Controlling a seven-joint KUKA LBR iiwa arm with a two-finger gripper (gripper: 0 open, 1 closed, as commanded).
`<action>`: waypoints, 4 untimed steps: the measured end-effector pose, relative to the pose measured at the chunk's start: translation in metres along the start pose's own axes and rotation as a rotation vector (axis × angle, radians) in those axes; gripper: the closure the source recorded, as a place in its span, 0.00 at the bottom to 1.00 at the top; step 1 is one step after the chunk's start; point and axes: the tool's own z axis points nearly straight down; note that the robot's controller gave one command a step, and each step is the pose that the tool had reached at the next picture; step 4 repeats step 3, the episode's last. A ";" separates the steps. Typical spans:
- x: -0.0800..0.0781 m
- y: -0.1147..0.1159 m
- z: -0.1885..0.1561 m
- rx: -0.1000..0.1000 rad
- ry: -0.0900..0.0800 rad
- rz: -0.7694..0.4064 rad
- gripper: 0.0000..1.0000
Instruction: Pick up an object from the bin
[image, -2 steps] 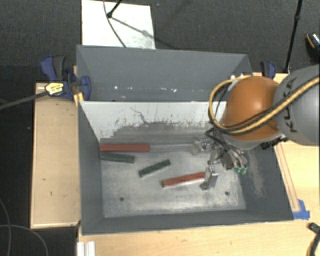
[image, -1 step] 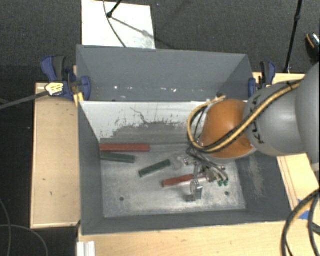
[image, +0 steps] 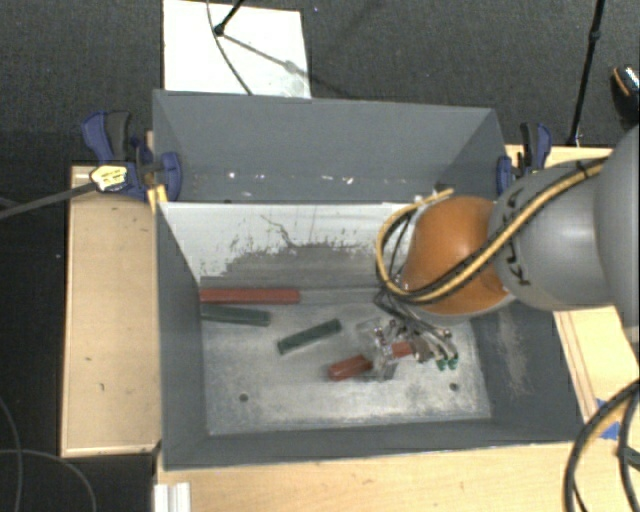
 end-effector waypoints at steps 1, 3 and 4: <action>-0.033 -0.007 -0.148 0.003 -0.010 -0.114 1.00; -0.039 -0.002 -0.173 0.004 -0.009 -0.581 1.00; -0.039 -0.002 -0.173 0.004 -0.009 -0.581 1.00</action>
Offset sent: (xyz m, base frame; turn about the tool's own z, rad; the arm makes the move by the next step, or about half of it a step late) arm 0.0305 0.0007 0.1429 -0.1151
